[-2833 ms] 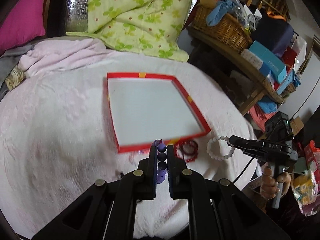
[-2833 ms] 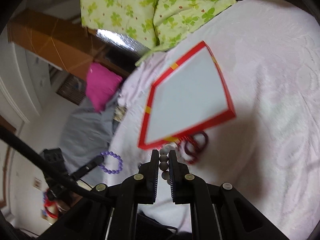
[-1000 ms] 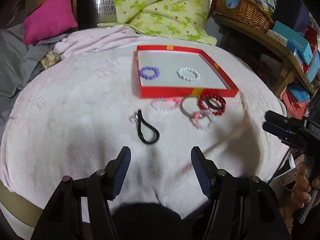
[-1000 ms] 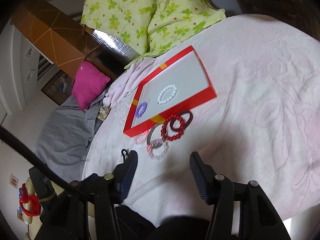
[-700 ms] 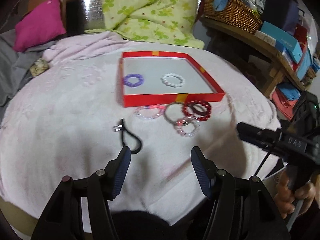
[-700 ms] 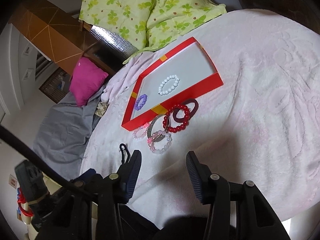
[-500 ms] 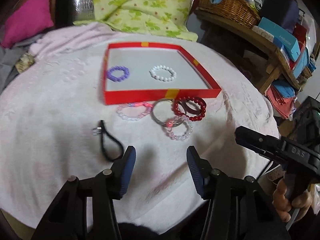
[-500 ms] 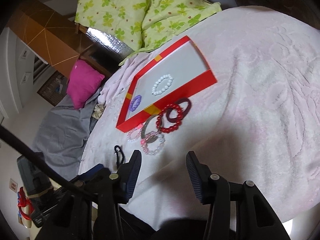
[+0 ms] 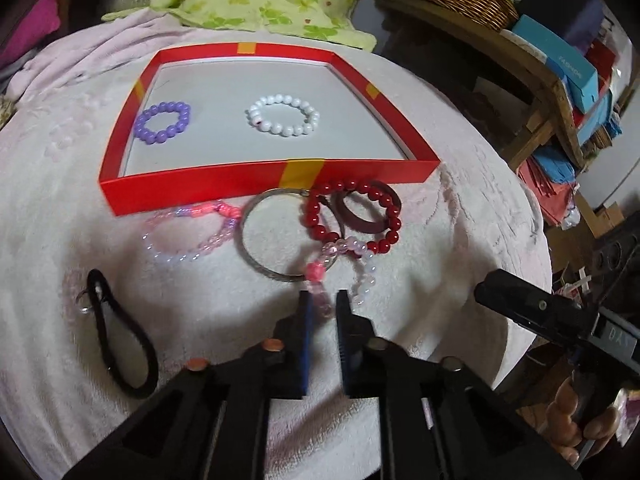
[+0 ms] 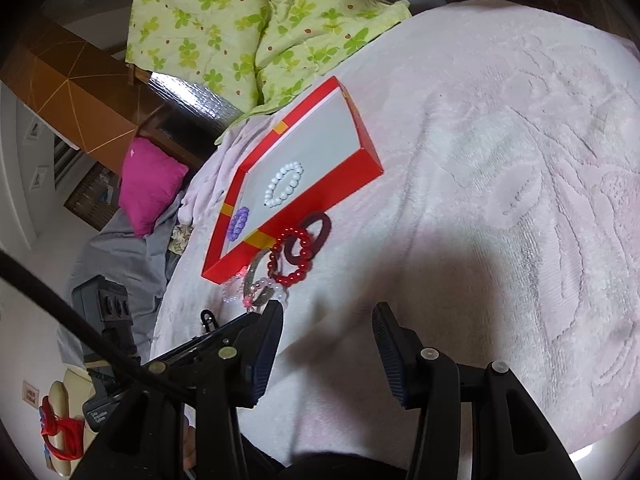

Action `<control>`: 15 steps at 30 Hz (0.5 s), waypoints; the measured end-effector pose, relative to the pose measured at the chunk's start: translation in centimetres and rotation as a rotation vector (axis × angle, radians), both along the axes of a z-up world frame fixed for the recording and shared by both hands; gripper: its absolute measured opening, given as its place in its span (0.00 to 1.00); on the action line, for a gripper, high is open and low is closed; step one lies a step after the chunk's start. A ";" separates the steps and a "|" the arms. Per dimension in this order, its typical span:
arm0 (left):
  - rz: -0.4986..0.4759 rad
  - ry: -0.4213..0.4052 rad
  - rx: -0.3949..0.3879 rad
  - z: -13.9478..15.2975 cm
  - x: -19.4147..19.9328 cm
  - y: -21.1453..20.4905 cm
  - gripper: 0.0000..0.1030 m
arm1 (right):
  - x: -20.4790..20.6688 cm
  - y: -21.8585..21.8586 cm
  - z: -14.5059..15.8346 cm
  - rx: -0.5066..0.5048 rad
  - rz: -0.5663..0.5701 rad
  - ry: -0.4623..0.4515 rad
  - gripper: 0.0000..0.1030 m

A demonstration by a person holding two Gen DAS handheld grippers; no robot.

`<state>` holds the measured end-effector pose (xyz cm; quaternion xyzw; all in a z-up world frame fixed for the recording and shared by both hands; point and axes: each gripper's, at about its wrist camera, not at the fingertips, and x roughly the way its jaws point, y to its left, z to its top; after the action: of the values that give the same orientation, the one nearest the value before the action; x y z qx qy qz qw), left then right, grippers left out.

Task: Organize jewelry
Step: 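Move the left tool to the pink bead bracelet while the right tool approaches the dark red bead bracelet, then close the left tool on the pink bead bracelet while the right tool grasps the dark red bead bracelet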

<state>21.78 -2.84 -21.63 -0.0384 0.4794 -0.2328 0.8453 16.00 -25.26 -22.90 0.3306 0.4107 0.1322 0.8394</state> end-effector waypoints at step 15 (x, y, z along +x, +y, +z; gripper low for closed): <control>0.042 -0.047 -0.041 2.6 -1.8 4.3 0.04 | 4.1 4.4 2.2 -0.027 0.135 -0.068 0.41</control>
<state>20.02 1.47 -19.07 -0.0603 0.4538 -0.2258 0.8599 20.07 -20.82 -20.70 0.2861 0.4051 0.1938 0.8464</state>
